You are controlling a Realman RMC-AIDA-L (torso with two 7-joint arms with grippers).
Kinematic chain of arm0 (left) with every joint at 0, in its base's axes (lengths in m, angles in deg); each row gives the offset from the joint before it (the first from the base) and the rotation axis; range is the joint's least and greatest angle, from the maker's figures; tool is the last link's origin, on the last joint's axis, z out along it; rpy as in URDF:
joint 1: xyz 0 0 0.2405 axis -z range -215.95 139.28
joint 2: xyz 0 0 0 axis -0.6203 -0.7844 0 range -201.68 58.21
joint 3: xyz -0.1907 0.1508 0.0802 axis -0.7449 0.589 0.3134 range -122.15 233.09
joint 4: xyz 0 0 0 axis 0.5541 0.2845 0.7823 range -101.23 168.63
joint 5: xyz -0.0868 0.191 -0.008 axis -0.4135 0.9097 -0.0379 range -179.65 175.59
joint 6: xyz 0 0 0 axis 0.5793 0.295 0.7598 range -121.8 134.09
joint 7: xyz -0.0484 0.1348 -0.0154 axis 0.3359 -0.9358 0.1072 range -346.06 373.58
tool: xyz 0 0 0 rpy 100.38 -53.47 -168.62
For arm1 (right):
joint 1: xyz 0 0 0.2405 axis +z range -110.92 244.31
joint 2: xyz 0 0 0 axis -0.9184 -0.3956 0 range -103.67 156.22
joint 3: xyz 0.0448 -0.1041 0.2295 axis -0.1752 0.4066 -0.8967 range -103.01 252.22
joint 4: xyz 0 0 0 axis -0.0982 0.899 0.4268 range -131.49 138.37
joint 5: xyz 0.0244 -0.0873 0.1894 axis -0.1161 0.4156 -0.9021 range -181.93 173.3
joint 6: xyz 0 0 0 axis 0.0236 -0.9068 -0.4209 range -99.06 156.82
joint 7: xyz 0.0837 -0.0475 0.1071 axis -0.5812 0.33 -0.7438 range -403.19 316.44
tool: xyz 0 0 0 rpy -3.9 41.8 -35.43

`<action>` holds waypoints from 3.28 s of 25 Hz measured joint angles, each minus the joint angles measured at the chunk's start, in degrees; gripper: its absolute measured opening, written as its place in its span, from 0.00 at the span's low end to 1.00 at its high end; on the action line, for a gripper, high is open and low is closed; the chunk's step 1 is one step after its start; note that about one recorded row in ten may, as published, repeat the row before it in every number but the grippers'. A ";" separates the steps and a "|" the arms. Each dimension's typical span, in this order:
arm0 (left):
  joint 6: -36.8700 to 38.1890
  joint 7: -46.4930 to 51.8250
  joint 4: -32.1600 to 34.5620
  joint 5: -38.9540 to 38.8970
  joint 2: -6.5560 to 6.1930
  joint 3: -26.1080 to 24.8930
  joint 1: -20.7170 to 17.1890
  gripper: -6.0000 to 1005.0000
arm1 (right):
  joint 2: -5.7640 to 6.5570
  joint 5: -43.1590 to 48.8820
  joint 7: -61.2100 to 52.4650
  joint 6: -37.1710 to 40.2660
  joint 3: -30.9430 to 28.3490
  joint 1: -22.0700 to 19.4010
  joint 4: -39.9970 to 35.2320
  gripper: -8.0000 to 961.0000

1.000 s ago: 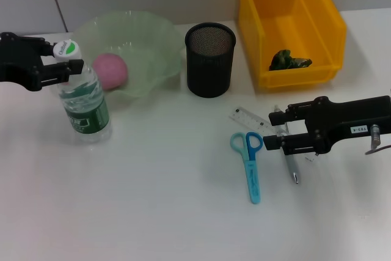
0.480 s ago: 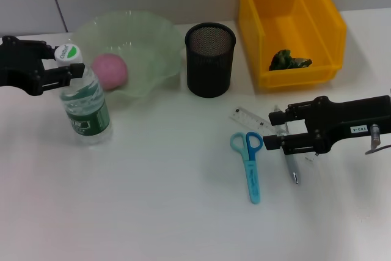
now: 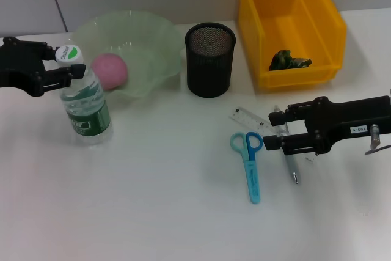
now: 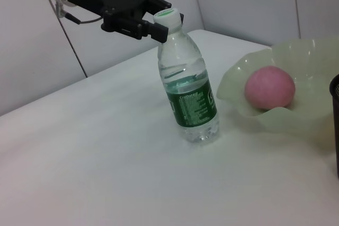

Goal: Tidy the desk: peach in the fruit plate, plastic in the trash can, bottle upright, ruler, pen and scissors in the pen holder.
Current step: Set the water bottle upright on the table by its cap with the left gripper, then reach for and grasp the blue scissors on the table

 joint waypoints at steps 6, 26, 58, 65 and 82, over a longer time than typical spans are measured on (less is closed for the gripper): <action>-0.06 -0.02 -0.04 0.32 0.04 0.05 0.00 0.44 | 0.00 0.01 -0.02 0.00 0.00 0.02 0.10 0.66; -0.89 0.60 -0.13 0.56 0.05 0.63 0.09 0.44 | 0.00 0.01 -0.09 -0.53 0.00 0.26 0.19 0.66; -1.55 1.47 -1.00 -7.45 -0.41 -3.45 -0.01 0.81 | -0.27 0.00 -0.50 -1.14 0.00 0.44 0.23 0.66; 1.86 -1.07 -2.32 -21.40 0.05 -4.03 -1.30 0.81 | -0.25 -0.07 -0.52 -1.32 -0.01 0.44 0.28 0.66; 12.04 -8.57 -16.54 -23.82 0.72 13.20 1.13 0.81 | 0.00 -0.34 -1.26 -1.10 0.00 0.30 0.21 0.66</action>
